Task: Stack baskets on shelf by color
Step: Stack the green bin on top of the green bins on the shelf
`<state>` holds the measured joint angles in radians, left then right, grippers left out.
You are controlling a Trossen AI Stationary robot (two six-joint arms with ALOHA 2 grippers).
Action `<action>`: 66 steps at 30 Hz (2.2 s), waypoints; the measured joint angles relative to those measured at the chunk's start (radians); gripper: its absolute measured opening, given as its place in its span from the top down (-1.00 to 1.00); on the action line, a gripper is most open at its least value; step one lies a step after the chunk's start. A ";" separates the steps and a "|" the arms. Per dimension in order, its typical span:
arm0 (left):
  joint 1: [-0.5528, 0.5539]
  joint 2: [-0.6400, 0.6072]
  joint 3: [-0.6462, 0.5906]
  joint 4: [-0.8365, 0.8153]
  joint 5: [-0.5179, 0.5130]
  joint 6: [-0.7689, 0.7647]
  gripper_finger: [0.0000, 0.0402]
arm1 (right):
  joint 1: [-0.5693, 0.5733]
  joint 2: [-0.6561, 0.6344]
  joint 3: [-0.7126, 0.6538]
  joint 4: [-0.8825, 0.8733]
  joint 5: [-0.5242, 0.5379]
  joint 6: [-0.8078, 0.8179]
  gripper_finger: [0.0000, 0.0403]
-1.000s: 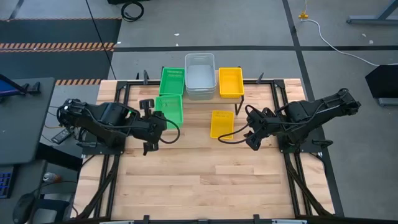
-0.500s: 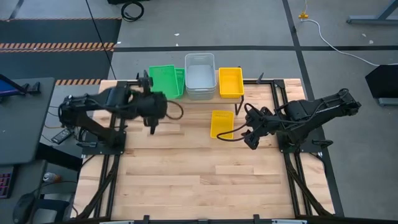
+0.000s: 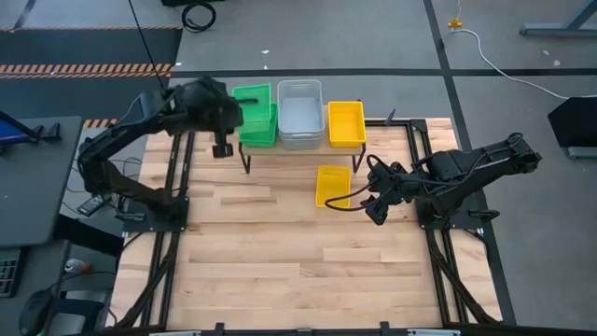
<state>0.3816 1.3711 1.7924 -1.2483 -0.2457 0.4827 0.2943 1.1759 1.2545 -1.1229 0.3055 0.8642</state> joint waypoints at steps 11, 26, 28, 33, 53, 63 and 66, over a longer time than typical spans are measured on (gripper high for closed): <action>0.156 0.012 -0.022 0.047 0.137 0.160 0.95 | -0.004 0.000 0.000 -0.009 0.005 0.047 -0.27; 0.137 -0.026 -0.258 0.229 0.136 0.219 0.95 | -0.004 0.000 0.000 -0.042 0.015 0.086 -0.27; 0.137 -0.025 -0.272 0.236 0.137 0.221 0.95 | -0.004 0.000 0.000 -0.048 0.015 0.086 -0.27; 0.135 -0.024 -0.344 0.236 0.145 0.221 0.95 | -0.004 0.000 0.000 -0.052 0.015 0.086 -0.27; 0.120 -0.023 -0.378 0.243 0.135 0.128 0.77 | -0.005 0.000 0.000 -0.052 0.015 0.084 -0.27; 0.110 -0.015 -0.377 0.242 0.078 0.067 0.70 | -0.004 0.000 0.000 -0.014 0.016 0.081 -0.27; 0.094 -0.019 -0.371 0.240 0.059 0.025 0.70 | -0.004 0.000 0.000 -0.010 0.016 0.081 -0.27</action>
<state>0.4759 1.3521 1.4217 -1.0080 -0.1863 0.5078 0.2901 1.1759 1.2545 -1.1331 0.3212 0.9448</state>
